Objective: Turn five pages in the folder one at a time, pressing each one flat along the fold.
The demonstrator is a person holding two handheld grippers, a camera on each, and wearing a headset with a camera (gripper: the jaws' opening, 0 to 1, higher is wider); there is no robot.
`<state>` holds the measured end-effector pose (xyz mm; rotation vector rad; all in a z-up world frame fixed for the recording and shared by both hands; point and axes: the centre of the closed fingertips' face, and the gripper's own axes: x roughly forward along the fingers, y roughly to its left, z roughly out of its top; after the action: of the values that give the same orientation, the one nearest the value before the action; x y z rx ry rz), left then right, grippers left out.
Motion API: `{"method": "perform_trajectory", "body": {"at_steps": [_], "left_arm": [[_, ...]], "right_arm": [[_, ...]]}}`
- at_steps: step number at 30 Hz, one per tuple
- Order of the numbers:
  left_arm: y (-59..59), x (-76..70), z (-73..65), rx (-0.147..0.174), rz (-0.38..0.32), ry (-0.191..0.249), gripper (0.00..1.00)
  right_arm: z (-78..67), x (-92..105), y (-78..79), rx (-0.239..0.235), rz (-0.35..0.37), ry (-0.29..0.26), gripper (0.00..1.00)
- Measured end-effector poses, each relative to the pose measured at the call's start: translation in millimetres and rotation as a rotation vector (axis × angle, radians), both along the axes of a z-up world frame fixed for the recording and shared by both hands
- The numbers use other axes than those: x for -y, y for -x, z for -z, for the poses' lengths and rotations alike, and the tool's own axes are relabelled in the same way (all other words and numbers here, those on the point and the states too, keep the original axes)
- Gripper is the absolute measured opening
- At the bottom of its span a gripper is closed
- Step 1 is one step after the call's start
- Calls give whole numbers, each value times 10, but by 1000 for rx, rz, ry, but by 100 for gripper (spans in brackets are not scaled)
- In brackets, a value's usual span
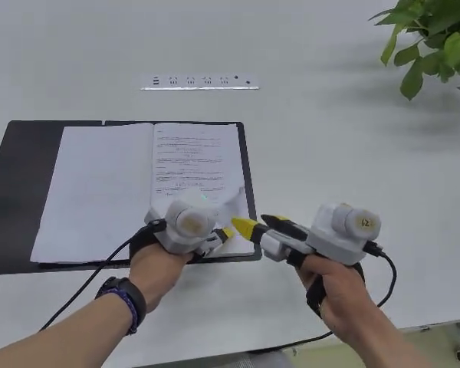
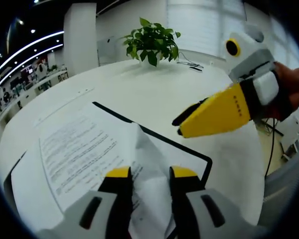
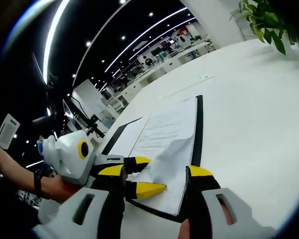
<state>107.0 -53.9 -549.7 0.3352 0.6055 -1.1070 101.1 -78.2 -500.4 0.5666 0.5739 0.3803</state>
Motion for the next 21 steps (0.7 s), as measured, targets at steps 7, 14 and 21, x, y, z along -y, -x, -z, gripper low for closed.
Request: {"method": "perform_trajectory", "body": {"at_steps": [7, 14, 21], "left_arm": [[-1, -4, 1, -4, 4, 2, 28], [0, -10, -6, -21, -5, 10, 29], [82, -11, -19, -47, -5, 14, 37]], "right_arm": [[80, -43, -316, -17, 9, -82, 44], [117, -87, -373, -34, 10, -125, 39], [189, -125, -250, -58, 12, -141, 36]]}}
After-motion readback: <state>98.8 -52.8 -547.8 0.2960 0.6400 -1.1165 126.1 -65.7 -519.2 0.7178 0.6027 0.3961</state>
